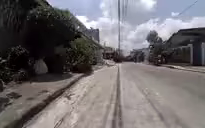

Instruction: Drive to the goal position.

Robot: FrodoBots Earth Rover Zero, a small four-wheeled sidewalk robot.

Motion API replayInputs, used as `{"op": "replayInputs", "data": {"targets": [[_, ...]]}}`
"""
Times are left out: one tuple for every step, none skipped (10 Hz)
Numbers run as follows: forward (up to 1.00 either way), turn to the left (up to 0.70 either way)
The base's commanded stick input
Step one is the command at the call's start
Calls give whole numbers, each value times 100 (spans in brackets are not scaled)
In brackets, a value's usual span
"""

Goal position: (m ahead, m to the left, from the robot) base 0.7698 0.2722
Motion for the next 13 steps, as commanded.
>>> {"op": "replayInputs", "data": {"targets": [[100,0],[100,-1],[100,-1],[100,-1],[100,-2],[100,-2],[100,-33],[100,-37],[100,-40],[100,-11],[100,0],[100,0],[100,-11]]}}
